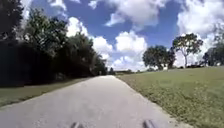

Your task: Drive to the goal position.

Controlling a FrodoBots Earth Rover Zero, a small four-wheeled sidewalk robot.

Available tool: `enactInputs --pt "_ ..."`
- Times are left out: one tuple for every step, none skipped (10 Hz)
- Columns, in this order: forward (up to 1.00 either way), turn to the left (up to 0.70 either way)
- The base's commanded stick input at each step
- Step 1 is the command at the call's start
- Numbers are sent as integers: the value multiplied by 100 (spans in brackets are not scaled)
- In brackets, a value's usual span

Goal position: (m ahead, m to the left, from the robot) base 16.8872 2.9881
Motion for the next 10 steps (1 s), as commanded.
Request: enactInputs --pt "70 0" --pt "70 0" --pt "70 1" --pt "70 6" --pt "70 20" --pt "70 34" --pt "70 35" --pt "70 24" --pt "70 11" --pt "70 0"
